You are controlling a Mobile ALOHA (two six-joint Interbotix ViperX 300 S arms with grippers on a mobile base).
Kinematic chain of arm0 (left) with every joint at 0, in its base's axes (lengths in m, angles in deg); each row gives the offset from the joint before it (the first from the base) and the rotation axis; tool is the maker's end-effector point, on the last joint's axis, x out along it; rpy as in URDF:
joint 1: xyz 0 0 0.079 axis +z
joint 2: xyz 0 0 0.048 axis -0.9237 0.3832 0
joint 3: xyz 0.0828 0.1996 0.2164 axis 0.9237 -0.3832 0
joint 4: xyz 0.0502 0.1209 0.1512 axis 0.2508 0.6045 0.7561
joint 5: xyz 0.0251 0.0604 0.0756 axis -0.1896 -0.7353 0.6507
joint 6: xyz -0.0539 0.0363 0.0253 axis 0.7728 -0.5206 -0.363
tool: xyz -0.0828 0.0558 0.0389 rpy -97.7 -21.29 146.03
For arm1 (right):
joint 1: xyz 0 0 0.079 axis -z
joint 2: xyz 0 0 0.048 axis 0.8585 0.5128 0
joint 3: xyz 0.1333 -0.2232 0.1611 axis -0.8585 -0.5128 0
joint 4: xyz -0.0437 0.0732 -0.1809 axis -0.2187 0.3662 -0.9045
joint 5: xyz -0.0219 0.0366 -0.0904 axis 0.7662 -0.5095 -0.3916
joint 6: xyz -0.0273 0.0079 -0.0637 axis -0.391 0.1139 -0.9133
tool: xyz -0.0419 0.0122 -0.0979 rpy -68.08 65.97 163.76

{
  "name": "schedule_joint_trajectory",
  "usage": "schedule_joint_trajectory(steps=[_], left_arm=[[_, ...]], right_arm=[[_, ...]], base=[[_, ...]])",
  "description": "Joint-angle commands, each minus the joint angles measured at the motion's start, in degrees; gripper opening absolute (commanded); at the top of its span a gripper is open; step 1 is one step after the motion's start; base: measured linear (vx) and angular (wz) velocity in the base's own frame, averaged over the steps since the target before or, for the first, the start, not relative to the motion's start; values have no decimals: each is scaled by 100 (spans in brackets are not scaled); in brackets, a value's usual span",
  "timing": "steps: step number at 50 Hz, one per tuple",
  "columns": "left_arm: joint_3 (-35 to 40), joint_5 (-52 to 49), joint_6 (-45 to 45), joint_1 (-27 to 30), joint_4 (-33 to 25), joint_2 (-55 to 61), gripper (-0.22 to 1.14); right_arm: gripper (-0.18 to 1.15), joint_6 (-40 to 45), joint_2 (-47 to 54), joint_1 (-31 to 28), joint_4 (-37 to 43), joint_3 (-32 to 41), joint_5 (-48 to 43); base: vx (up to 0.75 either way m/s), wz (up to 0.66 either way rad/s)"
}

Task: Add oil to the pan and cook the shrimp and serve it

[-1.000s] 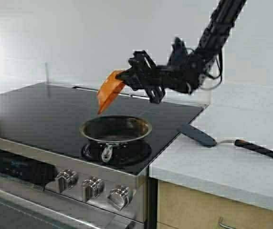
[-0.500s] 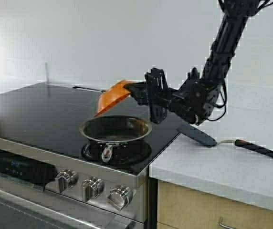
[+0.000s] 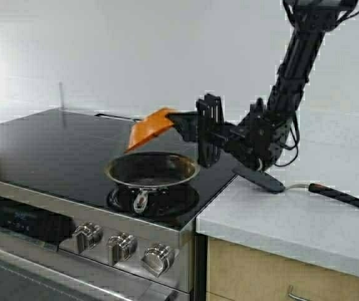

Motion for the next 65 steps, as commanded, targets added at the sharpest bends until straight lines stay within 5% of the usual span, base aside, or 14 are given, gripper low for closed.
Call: schedule_joint_trajectory(steps=[1,30,55,65], left_arm=[[53,26,0,0,9,26,3],[53,26,0,0,9,26,3],[44,26,0,0,9,26,3],[53,26,0,9,9,26,3]], right_arm=[[6,18,-88,18,26,26,-114],[6,97,79,79,88,26,-149],[6,-149,-773,62,44,-18,-343],[6,-466,-1591,114,-492,-202,1020]], base=[[0,0],[0,0],[0,0],[0,0]])
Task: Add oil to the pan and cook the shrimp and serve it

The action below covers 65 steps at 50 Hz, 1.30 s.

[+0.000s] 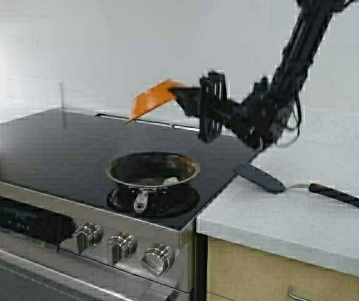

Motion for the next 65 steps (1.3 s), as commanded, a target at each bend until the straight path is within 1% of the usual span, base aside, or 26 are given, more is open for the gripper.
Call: schedule_joint_trajectory(steps=[1,9,10,19,26,29,33,39,45,50,55,58,61,65], left_arm=[[53,26,0,0,9,35,3],[53,26,0,9,9,35,3],[62,26,9,9,9,26,3],[70,26,9,9,9,26,3],[70,26,9,9,9,26,3],[70,26,9,9,9,26,3],[62,26,9,0,9,26,3],[53,26,9,0,9,26,3],[53,26,9,0,9,35,3],[53,26,9,9,9,35,3],[53,26,9,9,9,62,3],[62,26,9,9,9,70,3],[70,26,9,0,9,79,3],[62,26,9,9,9,79,3]], right_arm=[[6,-220,-844,44,-519,-53,1046],[6,-352,-1687,44,-1688,9,2839],[6,-360,-1863,44,-1942,26,3208],[6,-308,-2812,53,-3630,0,5528],[6,-299,-3516,53,-4834,-352,7172],[6,-343,-3771,105,-5142,-571,7770],[6,-422,-4078,272,-5353,-870,8411],[6,-615,-4430,747,-5634,-1301,8982],[6,-1468,-4614,1266,-5537,-1679,9554],[6,-2593,-4579,1635,-5019,-1828,10450],[5,-3911,-4377,1898,-4280,-1758,11224],[5,-4553,-4201,2074,-3727,-1617,11602],[5,-5177,-4025,2232,-3199,-1494,11795],[5,-5818,-3832,2470,-2566,-1389,11813]], base=[[0,0],[0,0],[0,0],[0,0],[0,0],[0,0],[0,0],[0,0],[0,0],[0,0],[0,0],[0,0],[0,0],[0,0]])
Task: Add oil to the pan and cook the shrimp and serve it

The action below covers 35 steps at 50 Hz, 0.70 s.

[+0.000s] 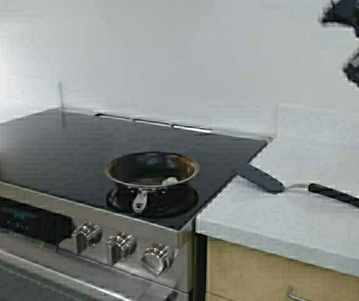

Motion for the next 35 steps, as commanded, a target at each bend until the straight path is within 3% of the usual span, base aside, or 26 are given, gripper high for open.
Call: schedule_joint_trajectory(steps=[1,5,24,35], left_arm=[[62,35,9,0,9,62,3],[70,35,9,9,9,53,3],[62,35,-9,9,9,62,3],[44,35,-35,0,9,62,3]], right_arm=[[5,-800,167,360,1002,272,149],[5,-993,334,633,1362,387,141],[5,-879,1890,1740,1310,1081,114],[5,-782,2777,1846,1099,1731,114]], base=[[0,0],[0,0],[0,0],[0,0]])
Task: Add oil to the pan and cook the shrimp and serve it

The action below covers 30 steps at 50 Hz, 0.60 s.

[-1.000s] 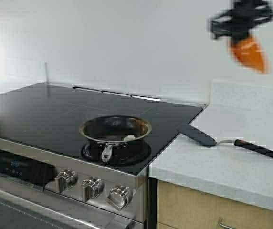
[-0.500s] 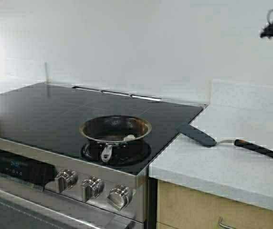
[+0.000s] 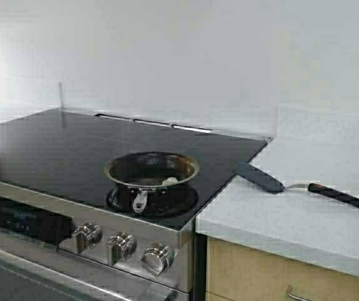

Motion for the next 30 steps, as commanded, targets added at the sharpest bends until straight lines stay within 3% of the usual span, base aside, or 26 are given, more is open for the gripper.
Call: schedule_joint_trajectory(steps=[1,21,24,30], left_arm=[[44,35,-18,9,0,53,3],[35,35,-26,9,0,79,3],[35,35,-26,0,0,79,3],[35,35,-26,9,0,79,3]], right_arm=[[5,26,229,0,-176,439,-18],[9,-255,571,0,-255,879,-18],[16,-352,598,0,-220,923,-18],[51,-387,598,0,88,1037,-18]], base=[[0,0],[0,0],[0,0],[0,0]])
